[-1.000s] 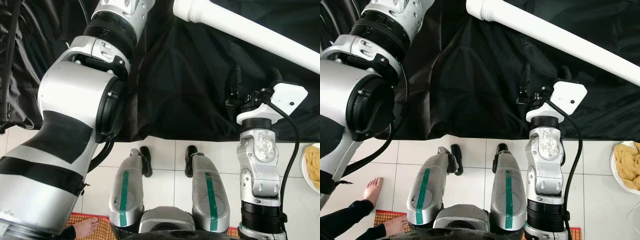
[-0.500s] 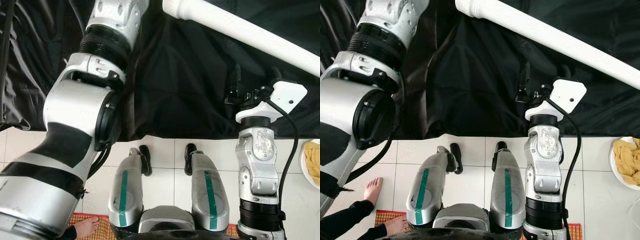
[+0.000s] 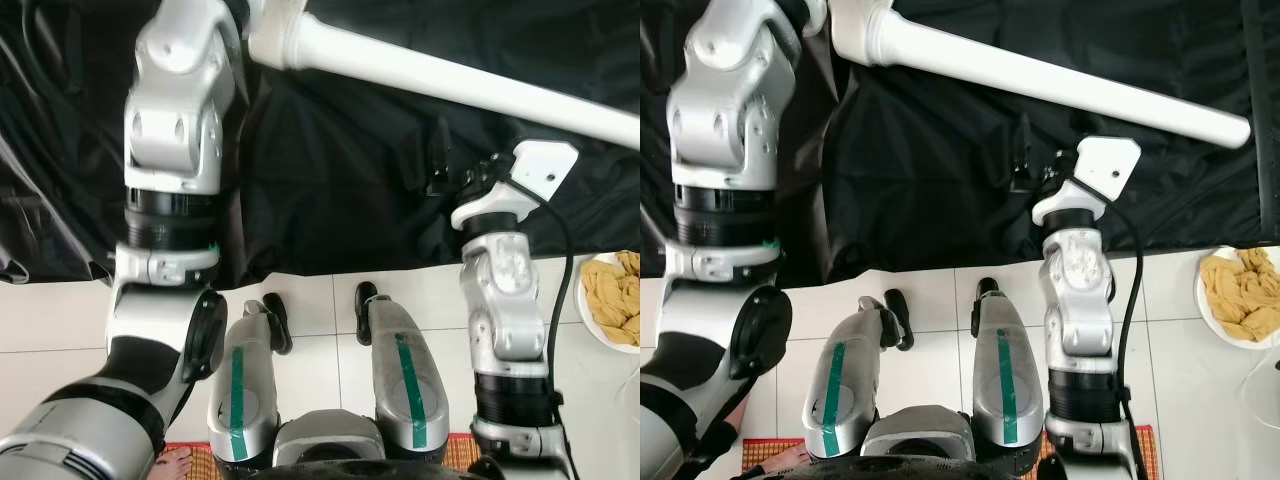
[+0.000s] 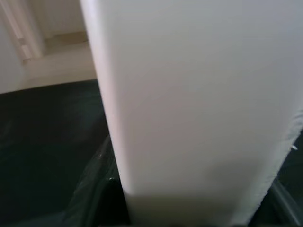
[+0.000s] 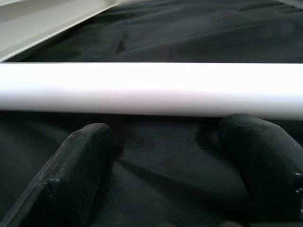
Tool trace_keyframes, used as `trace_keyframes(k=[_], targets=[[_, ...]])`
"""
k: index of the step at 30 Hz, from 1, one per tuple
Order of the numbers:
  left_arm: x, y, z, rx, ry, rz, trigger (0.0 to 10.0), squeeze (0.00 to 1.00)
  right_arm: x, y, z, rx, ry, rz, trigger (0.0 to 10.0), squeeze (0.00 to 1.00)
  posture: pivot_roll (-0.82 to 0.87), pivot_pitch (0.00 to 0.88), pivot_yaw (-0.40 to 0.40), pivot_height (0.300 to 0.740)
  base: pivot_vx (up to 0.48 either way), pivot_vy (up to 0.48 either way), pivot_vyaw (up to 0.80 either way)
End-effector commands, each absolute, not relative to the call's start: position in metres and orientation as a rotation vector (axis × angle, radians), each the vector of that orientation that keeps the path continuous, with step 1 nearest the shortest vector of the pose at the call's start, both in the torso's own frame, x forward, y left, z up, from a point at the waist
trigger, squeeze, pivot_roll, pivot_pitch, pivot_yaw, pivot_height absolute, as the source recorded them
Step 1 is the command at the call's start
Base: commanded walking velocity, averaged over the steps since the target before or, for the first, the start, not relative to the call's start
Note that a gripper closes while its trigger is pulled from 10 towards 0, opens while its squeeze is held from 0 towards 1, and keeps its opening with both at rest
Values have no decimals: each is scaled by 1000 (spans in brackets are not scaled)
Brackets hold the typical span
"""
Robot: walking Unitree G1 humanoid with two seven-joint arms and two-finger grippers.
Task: Building children table
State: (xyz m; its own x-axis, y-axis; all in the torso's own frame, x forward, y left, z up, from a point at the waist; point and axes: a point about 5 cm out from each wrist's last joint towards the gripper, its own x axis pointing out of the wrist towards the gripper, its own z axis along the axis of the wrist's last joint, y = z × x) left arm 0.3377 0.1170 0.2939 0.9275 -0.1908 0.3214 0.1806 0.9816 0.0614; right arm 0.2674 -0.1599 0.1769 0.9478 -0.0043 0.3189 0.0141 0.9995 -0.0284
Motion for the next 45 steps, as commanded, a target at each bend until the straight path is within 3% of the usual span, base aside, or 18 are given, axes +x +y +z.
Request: trace_keyframes(k=[1, 12, 27, 31, 37, 43, 45], targets=[[335, 140, 258, 111, -172, -33, 10000, 0, 271, -162, 175, -30, -327, 0, 10000, 0, 69, 291, 54, 740, 0, 0, 0], [291, 151, 252, 181, -192, -64, 10000, 0, 292, -158, 179, -51, -345, 84, 10000, 0, 109, 271, 25, 740, 0, 0, 0], [256, 158, 266, 112, -287, -59, 10000, 0, 304, -151, 173, -55, -347, 121, 10000, 0, 139, 239, 29, 740, 0, 0, 0], [243, 155, 267, 134, -302, -204, 10000, 0, 310, -148, 170, -47, -344, 127, 10000, 0, 152, 232, 35, 740, 0, 0, 0], [243, 154, 268, 148, -311, -245, 10000, 0, 311, -147, 170, -46, -343, 129, 10000, 0, 156, 227, 39, 740, 0, 0, 0], [245, 129, 281, 146, -331, -601, 10000, 0, 318, -140, 163, -23, -332, 142, 10000, 0, 175, 220, 59, 740, 0, 0, 0], [246, 124, 282, 157, -323, -641, 10000, 0, 318, -143, 160, -26, -324, 100, 10000, 0, 169, 219, 66, 740, 0, 0, 0]])
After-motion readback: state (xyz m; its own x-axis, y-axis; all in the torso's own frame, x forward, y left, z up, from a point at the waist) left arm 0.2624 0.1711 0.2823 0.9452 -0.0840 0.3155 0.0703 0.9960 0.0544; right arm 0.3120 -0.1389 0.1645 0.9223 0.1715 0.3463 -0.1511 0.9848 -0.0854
